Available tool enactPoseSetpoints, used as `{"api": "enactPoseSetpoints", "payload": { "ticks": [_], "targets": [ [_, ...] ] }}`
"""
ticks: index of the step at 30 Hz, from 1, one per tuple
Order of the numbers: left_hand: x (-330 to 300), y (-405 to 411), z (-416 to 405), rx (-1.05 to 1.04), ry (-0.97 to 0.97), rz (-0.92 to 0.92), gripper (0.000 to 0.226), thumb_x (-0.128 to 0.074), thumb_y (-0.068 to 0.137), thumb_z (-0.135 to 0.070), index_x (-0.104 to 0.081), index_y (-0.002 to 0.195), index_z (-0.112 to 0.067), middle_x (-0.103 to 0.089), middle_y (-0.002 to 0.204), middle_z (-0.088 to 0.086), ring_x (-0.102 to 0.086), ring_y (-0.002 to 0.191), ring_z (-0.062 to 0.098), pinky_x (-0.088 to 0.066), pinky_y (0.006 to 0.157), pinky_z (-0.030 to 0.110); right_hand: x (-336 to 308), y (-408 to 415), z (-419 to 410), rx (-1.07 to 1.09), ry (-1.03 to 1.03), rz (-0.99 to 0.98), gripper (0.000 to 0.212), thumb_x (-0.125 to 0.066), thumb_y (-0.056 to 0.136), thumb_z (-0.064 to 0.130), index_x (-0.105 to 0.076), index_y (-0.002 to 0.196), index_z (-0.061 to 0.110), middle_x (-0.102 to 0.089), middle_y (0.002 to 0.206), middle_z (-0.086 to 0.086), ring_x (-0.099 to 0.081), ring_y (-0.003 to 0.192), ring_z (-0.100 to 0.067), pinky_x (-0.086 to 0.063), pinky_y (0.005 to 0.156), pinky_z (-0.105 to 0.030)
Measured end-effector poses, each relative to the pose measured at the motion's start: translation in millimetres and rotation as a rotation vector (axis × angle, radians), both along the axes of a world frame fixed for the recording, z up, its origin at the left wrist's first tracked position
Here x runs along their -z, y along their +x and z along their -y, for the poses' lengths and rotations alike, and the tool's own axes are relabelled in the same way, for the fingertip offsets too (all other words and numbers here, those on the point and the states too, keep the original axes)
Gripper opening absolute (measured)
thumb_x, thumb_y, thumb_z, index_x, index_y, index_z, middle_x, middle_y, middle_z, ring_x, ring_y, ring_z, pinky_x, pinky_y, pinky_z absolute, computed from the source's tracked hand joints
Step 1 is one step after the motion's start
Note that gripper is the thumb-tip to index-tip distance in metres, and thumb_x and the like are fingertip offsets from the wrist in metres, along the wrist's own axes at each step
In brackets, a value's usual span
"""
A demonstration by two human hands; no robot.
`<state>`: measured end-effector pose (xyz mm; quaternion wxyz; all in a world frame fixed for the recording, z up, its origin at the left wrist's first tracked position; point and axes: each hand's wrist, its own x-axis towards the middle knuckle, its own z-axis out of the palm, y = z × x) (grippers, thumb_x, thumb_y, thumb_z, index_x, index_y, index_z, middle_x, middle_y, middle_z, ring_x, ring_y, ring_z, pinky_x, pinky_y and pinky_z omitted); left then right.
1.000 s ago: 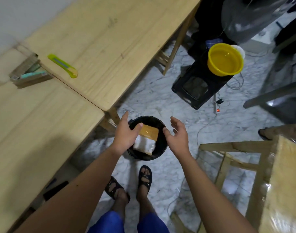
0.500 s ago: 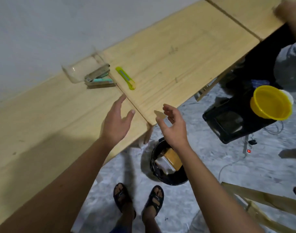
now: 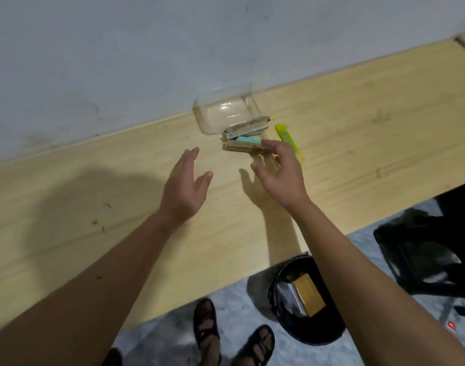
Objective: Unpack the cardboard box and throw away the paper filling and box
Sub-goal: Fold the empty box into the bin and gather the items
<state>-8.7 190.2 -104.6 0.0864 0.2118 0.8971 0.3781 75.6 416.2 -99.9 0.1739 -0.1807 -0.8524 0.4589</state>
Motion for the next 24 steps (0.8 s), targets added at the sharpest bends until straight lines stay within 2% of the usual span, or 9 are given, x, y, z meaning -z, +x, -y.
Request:
{"api": "enactPoseSetpoints", "payload": {
  "ticks": [3,7,10,12,15,17,19,22,24],
  "targets": [
    [10.2,-20.3,8.4,0.003,-0.030,-0.010,0.065,-0.063,0.101,-0.026,-0.037,0.156,-0.004,-0.036,0.163,0.017,-0.022,0.157,0.027,-0.018,0.124,0.030,10.3,-26.1,-4.1,-0.010,0.183,-0.029,0.052,-0.079,0.077,0.022,-0.064,0.126,0.010,-0.060,0.131,-0.008,-0.053,0.122,-0.021,-0.039,0.110,-0.034],
    [26.4,-43.9,19.5,0.041,-0.085,-0.043,0.065,-0.060,0.101,-0.027,-0.036,0.155,-0.002,-0.034,0.164,0.015,-0.014,0.159,0.027,-0.015,0.129,0.042,14.6,-54.9,-11.1,-0.019,0.373,0.054,0.059,-0.076,0.074,0.031,-0.063,0.131,0.026,-0.053,0.143,0.004,-0.040,0.127,-0.027,-0.035,0.104,-0.037],
    [38.9,-48.7,25.2,0.055,-0.120,-0.126,0.063,-0.056,0.100,-0.028,-0.039,0.152,0.004,-0.035,0.163,0.020,-0.019,0.158,0.032,-0.016,0.129,0.043,13.9,-65.6,-12.4,-0.086,0.464,0.144,0.064,-0.068,0.073,0.034,-0.057,0.136,0.030,-0.049,0.145,0.010,-0.034,0.137,-0.026,-0.034,0.106,-0.045],
    [46.0,-47.1,25.4,0.071,-0.149,-0.212,0.061,-0.055,0.099,-0.026,-0.042,0.149,0.008,-0.038,0.160,0.024,-0.024,0.155,0.037,-0.020,0.127,0.049,13.3,-68.3,-15.0,-0.119,0.499,0.165,0.067,-0.065,0.072,0.037,-0.056,0.138,0.027,-0.048,0.144,0.004,-0.034,0.139,-0.025,-0.031,0.109,-0.048],
    [48.9,-46.4,23.2,0.070,-0.189,-0.280,0.059,-0.055,0.100,-0.023,-0.043,0.148,0.008,-0.038,0.160,0.024,-0.026,0.155,0.038,-0.022,0.126,0.053,9.4,-72.9,-20.6,-0.159,0.502,0.207,0.074,-0.067,0.068,0.042,-0.055,0.139,0.024,-0.045,0.133,-0.004,-0.041,0.127,-0.026,-0.030,0.110,-0.046],
    [48.3,-46.3,22.8,0.071,-0.213,-0.299,0.059,-0.055,0.100,-0.022,-0.042,0.149,0.007,-0.037,0.161,0.023,-0.025,0.155,0.036,-0.019,0.128,0.050,6.6,-76.2,-22.5,-0.182,0.529,0.250,0.075,-0.068,0.065,0.049,-0.057,0.136,0.025,-0.043,0.128,-0.002,-0.041,0.119,-0.024,-0.028,0.103,-0.038],
    [47.8,-46.5,23.3,0.079,-0.235,-0.309,0.059,-0.055,0.100,-0.023,-0.041,0.150,0.006,-0.036,0.162,0.022,-0.023,0.156,0.035,-0.018,0.128,0.048,5.2,-78.3,-23.6,-0.210,0.551,0.280,0.072,-0.069,0.064,0.055,-0.059,0.130,0.028,-0.044,0.123,0.002,-0.040,0.115,-0.021,-0.027,0.096,-0.035],
    [46.9,-47.0,22.9,0.083,-0.254,-0.309,0.059,-0.054,0.101,-0.024,-0.039,0.151,0.005,-0.034,0.163,0.020,-0.021,0.157,0.032,-0.018,0.129,0.048,5.7,-77.7,-23.4,-0.271,0.558,0.279,0.068,-0.073,0.065,0.057,-0.059,0.124,0.027,-0.052,0.115,0.007,-0.046,0.110,-0.021,-0.032,0.093,-0.037],
    [46.0,-47.3,22.1,0.080,-0.255,-0.304,0.059,-0.053,0.101,-0.024,-0.039,0.151,0.004,-0.033,0.164,0.019,-0.020,0.158,0.031,-0.017,0.129,0.046,7.4,-76.9,-23.5,-0.305,0.484,0.254,0.065,-0.077,0.067,0.051,-0.059,0.122,0.023,-0.055,0.110,0.006,-0.051,0.104,-0.020,-0.041,0.093,-0.037]
  ]
}}
